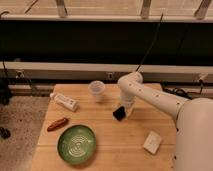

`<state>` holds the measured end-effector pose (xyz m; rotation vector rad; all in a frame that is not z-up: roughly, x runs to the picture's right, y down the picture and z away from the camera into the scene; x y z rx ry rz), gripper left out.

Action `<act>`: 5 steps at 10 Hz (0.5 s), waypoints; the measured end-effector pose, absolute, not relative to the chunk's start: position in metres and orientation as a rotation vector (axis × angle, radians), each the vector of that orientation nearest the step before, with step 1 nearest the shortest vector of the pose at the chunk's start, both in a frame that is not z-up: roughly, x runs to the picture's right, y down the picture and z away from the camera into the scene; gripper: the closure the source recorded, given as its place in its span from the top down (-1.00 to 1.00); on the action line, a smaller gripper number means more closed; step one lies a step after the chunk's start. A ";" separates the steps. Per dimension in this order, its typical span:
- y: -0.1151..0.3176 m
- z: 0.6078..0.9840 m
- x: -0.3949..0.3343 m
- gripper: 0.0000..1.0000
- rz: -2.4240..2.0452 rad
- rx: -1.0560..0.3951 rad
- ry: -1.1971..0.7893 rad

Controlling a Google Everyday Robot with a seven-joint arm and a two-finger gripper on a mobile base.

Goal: Place the eraser on the white sponge

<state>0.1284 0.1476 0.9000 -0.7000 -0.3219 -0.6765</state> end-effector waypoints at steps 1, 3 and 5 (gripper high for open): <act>0.146 0.899 0.133 -0.92 -0.680 -0.699 -0.312; 0.140 0.892 0.134 -1.00 -0.689 -0.691 -0.311; 0.136 0.886 0.134 -1.00 -0.688 -0.685 -0.317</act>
